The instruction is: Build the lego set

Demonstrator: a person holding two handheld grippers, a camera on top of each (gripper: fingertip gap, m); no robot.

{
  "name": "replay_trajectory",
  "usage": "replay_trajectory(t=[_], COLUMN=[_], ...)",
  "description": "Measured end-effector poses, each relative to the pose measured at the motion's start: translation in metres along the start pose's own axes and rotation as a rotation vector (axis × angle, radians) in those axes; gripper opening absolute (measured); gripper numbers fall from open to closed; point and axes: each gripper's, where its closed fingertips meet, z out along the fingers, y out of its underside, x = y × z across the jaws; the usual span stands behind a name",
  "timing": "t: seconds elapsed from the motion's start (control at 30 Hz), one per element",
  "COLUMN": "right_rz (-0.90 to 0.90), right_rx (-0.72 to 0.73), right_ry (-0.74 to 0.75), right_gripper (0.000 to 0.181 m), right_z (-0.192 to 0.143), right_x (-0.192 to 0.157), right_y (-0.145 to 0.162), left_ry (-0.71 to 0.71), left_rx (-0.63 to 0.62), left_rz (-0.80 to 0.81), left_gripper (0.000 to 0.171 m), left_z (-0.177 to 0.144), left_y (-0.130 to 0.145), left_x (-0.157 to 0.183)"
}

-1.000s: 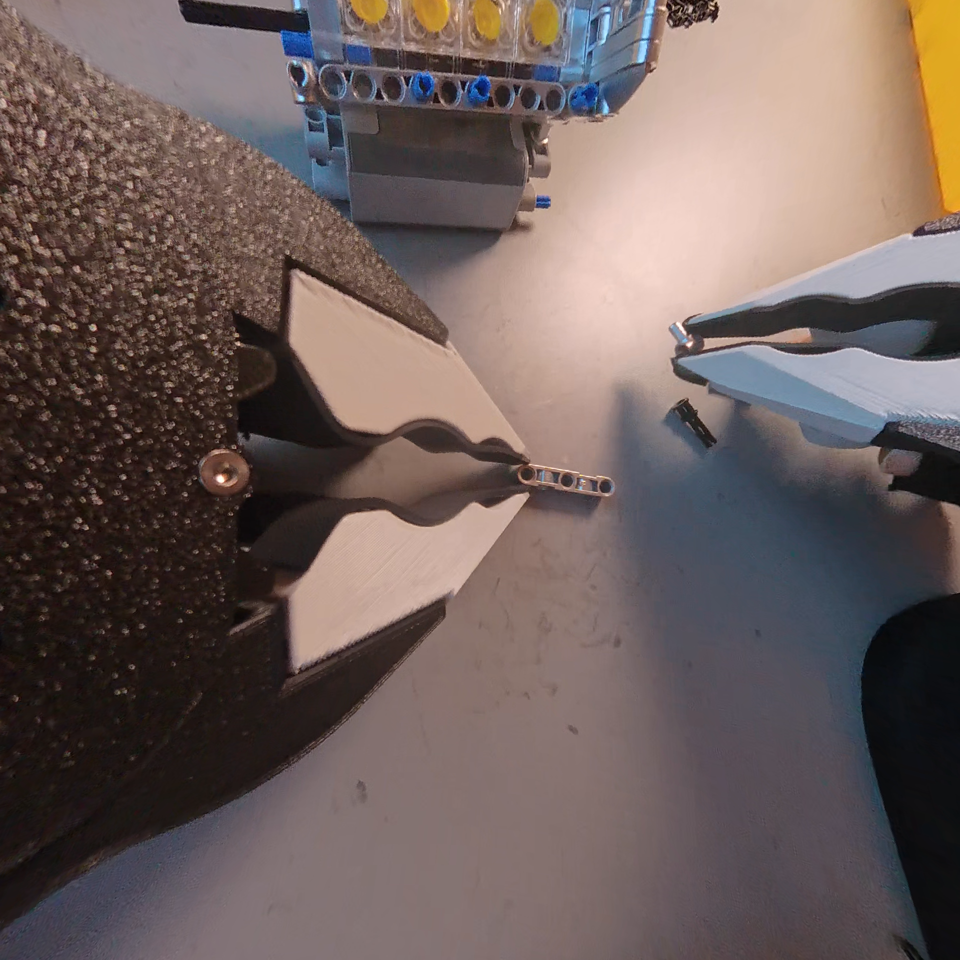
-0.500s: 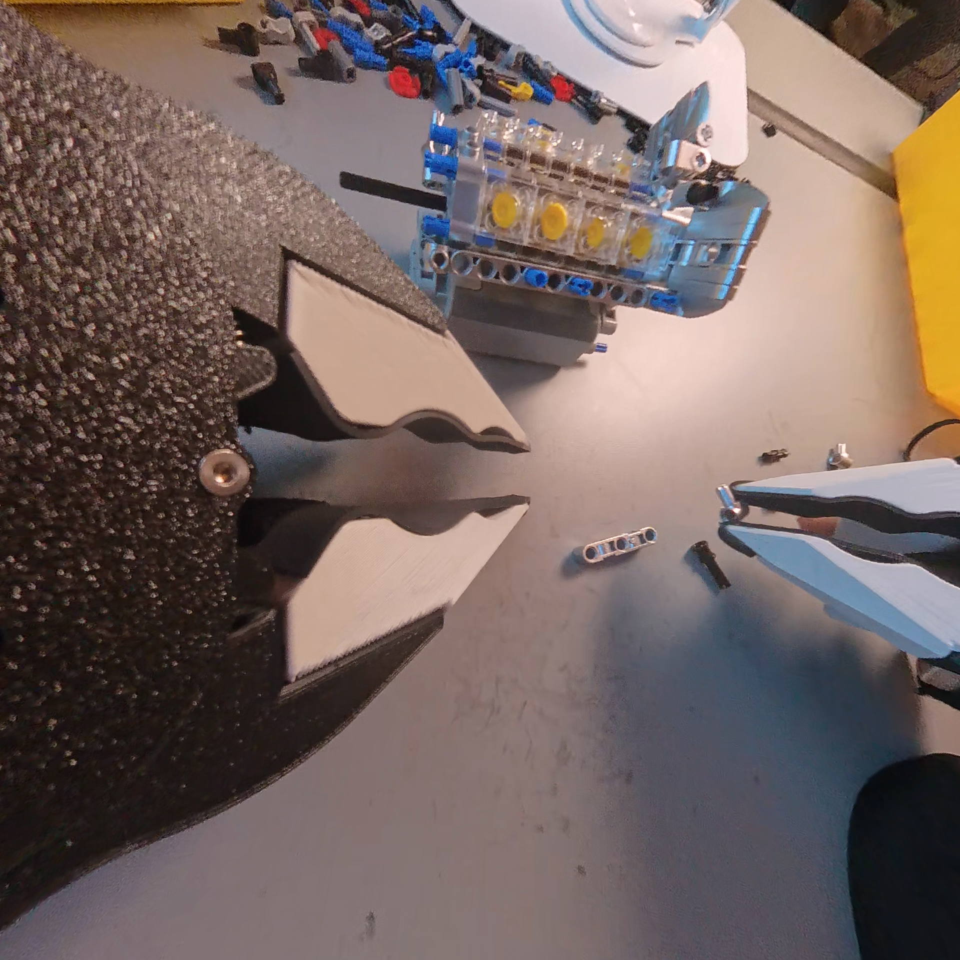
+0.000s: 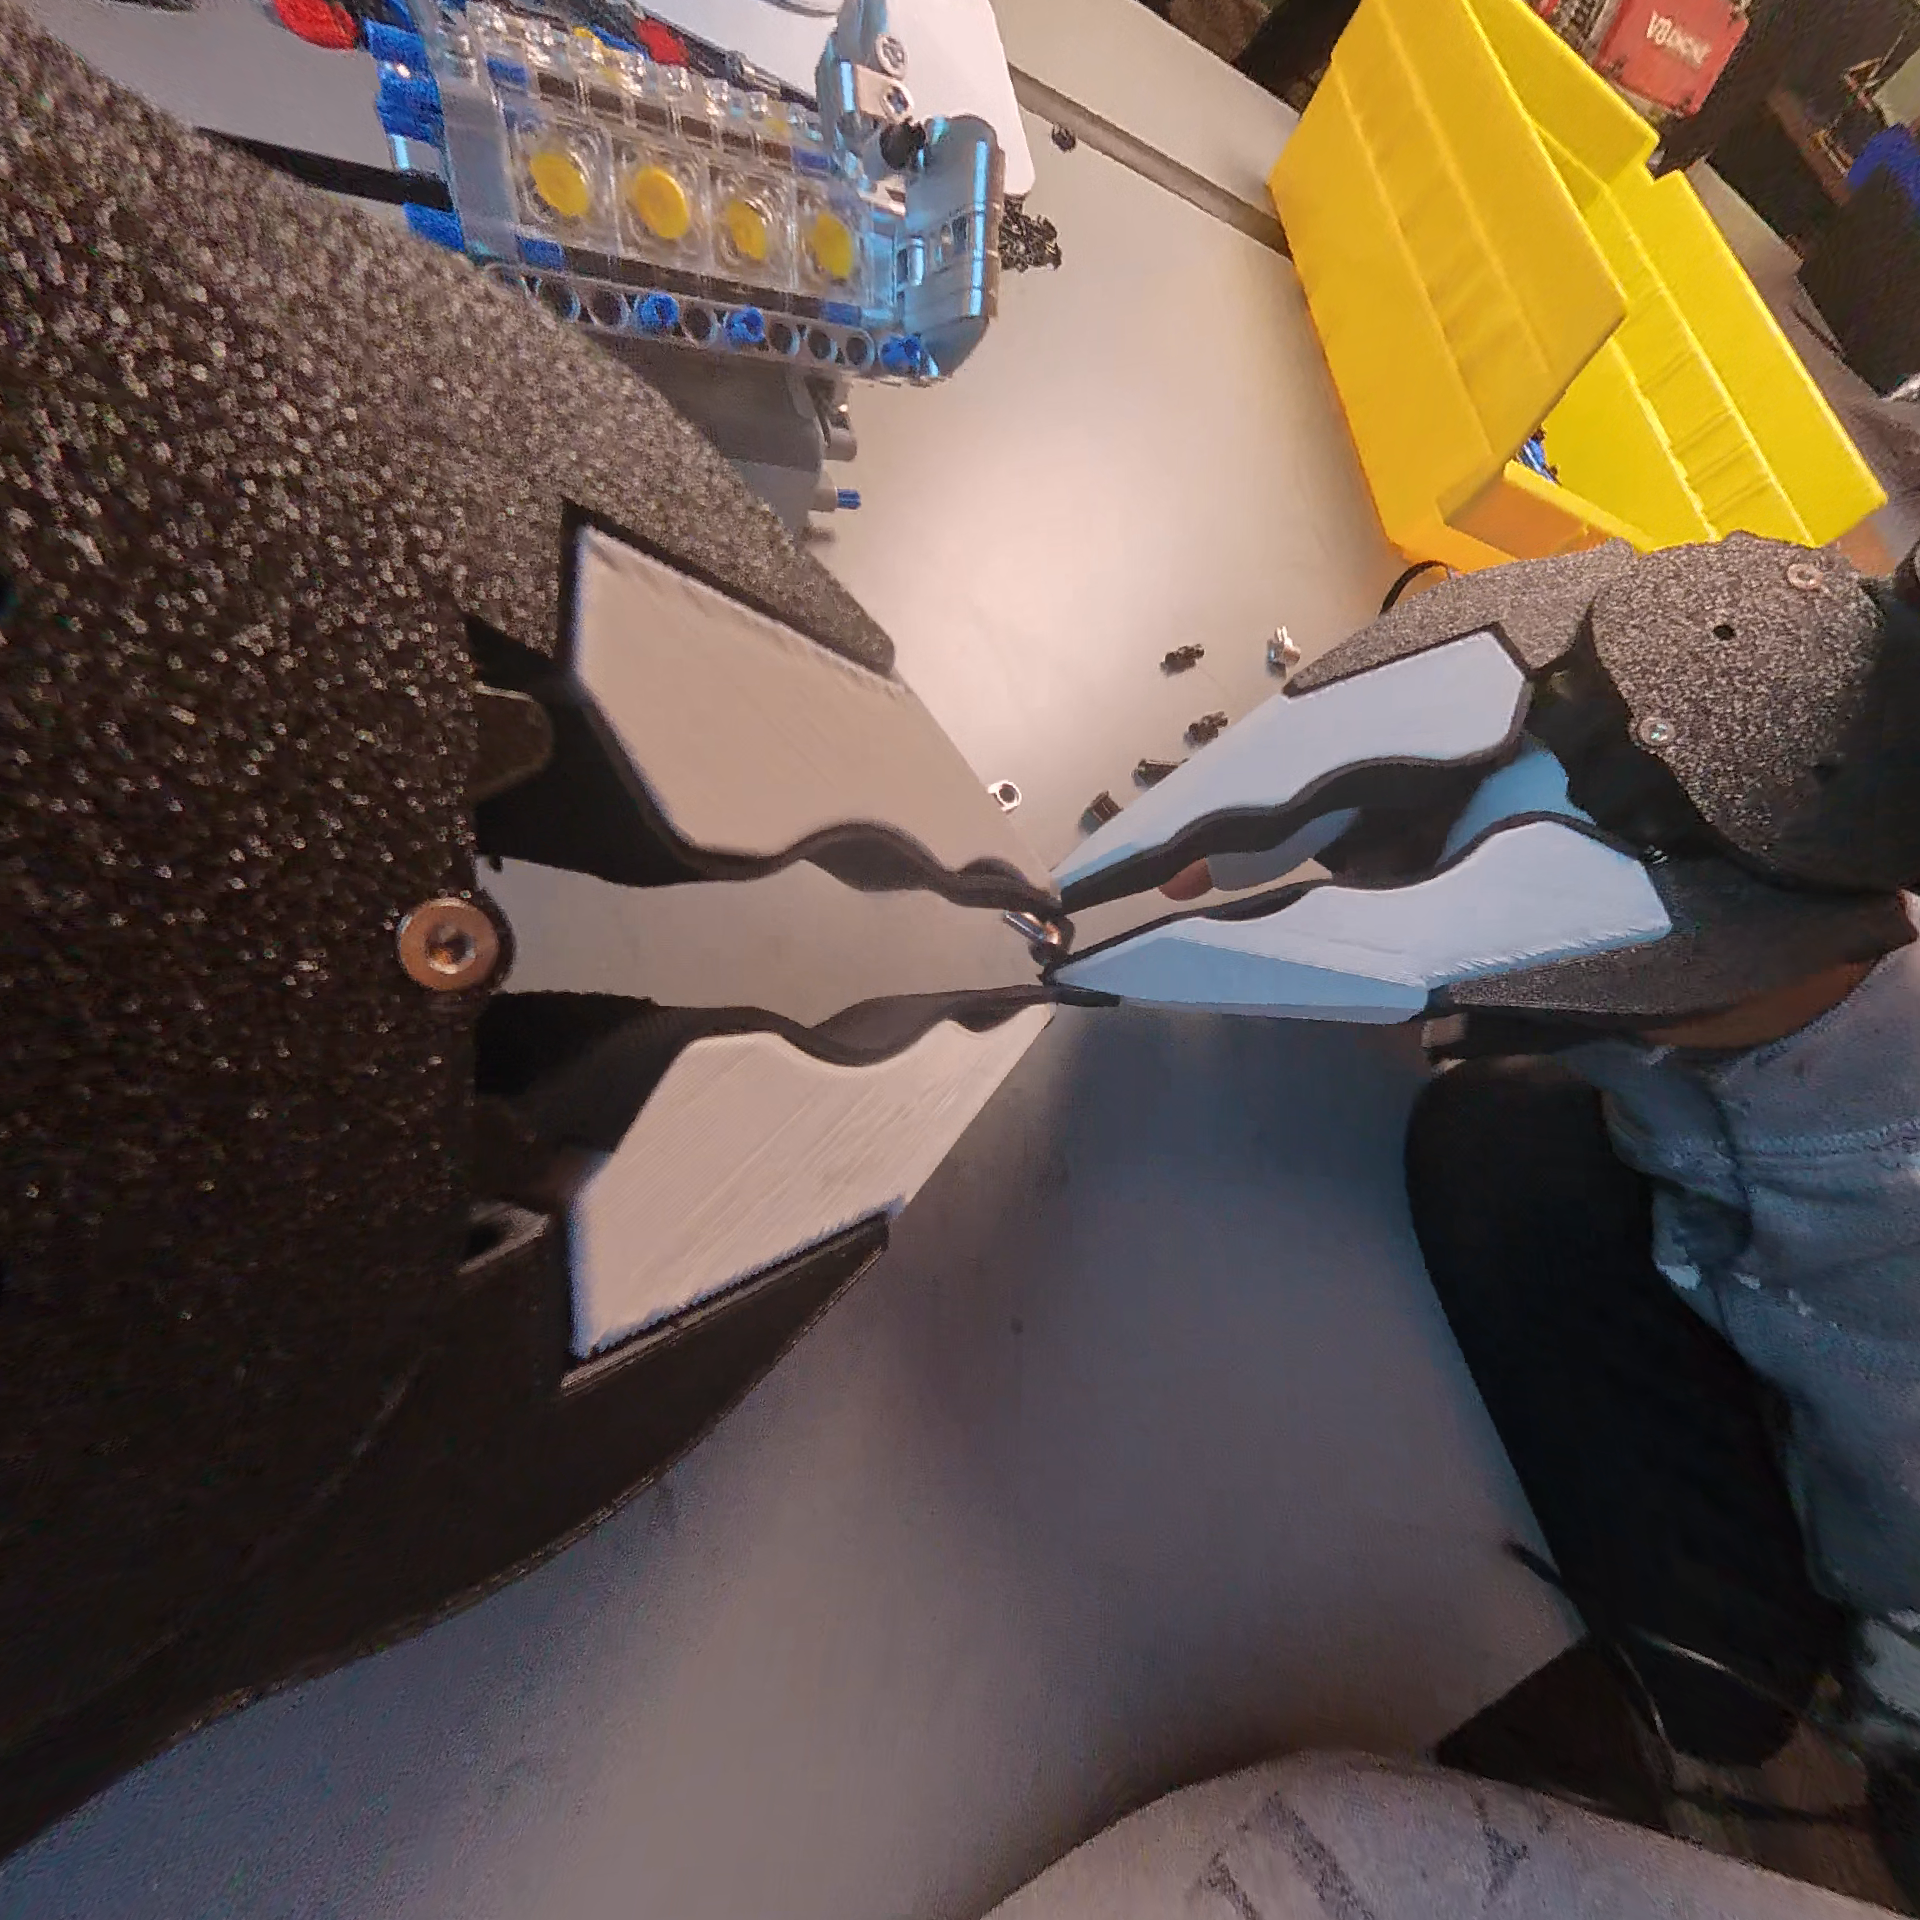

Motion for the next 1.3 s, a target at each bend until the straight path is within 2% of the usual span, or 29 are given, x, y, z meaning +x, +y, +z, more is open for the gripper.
replay_trajectory(t=[0.2, 0.33, 0.7, 0.87, 0.97, 1.3], right_rz=[-0.003, -0.005, -0.040, -0.091, -0.131, -0.174], right_rx=[-0.112, -0.168, -0.203, -0.186, -0.178, -0.216], right_ry=[-0.006, -0.012, 0.074, 0.136, 0.122, 0.106], right_gripper=[0.010, 0.010, 0.016, 0.018, 0.018, 0.016], right_z=[0.010, 0.015, 0.012, -0.002, -0.007, 0.012], right_x=[-0.006, -0.009, 0.004, 0.014, 0.009, 0.005], right_y=[0.017, 0.025, 0.030, 0.026, 0.024, 0.030], left_ry=[0.052, 0.075, 0.088, 0.076, 0.065, 0.068], left_rx=[-0.048, -0.068, -0.086, -0.096, -0.112, -0.178], left_rz=[0.034, 0.039, -0.022, -0.032, -0.037, -0.034], left_gripper=[0.000, 0.000, 0.007, 0.007, 0.007, 0.006], left_z=[0.006, 0.007, 0.004, 0.004, 0.005, 0.012], left_y=[0.006, 0.008, 0.012, 0.014, 0.017, 0.024], left_x=[0.013, 0.017, 0.013, 0.009, 0.007, 0.011])
